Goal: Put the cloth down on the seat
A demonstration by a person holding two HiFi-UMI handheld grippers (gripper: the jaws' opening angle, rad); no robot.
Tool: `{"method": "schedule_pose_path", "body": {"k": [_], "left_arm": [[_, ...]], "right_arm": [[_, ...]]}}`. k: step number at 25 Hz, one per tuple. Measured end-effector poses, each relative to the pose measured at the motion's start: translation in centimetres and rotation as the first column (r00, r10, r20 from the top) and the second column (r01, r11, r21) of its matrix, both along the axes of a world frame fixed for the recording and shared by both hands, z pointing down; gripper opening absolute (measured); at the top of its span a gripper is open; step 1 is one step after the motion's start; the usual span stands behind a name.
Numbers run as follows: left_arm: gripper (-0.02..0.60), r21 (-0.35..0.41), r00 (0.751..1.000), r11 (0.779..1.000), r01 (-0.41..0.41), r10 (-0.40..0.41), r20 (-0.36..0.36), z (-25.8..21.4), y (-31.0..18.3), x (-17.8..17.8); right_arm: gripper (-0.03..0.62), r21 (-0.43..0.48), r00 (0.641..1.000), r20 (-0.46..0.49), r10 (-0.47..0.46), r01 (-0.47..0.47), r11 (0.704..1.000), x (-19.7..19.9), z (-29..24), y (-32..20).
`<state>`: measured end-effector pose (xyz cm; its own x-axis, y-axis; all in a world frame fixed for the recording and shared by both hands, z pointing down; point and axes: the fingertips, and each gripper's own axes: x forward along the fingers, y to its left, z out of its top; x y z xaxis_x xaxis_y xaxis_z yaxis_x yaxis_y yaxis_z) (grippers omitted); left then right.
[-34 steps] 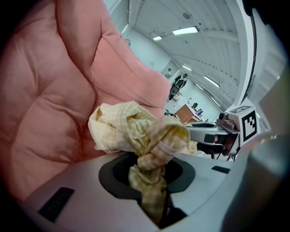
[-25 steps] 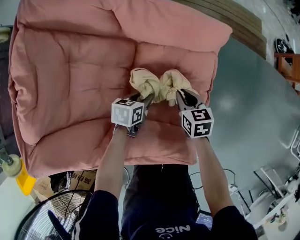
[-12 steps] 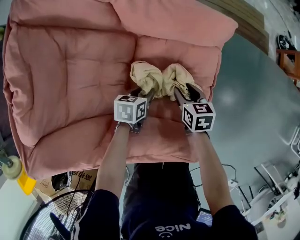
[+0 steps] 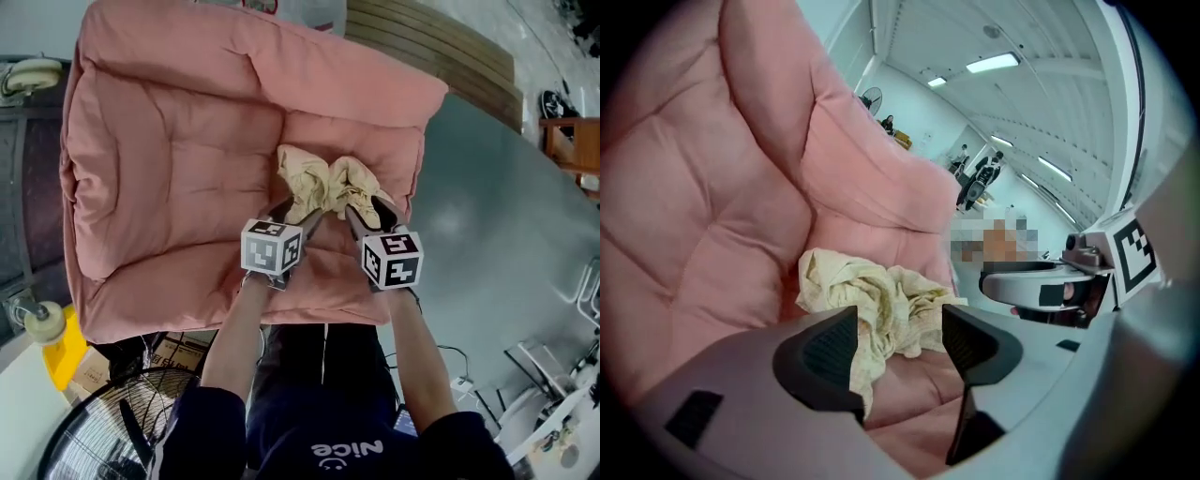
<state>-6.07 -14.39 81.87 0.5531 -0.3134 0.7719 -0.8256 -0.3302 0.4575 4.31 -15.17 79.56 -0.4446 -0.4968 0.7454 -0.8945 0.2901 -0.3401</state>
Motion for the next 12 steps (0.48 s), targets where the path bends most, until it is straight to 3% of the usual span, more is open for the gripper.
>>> {"method": "schedule_pose_path", "body": {"k": [7, 12], "left_arm": [[0.293, 0.059, 0.994, 0.993, 0.098, -0.095, -0.05, -9.7, -1.0, -0.3], [0.293, 0.152, 0.995, 0.985, 0.085, -0.075, -0.068, -16.3, -0.9, 0.1]], "right_arm": [[0.212, 0.061, 1.0, 0.014, 0.028, -0.028, 0.998, 0.5, -8.4, 0.3], [0.212, 0.115, 0.997, 0.032, 0.071, -0.074, 0.991, 1.5, -14.5, 0.9]]}}
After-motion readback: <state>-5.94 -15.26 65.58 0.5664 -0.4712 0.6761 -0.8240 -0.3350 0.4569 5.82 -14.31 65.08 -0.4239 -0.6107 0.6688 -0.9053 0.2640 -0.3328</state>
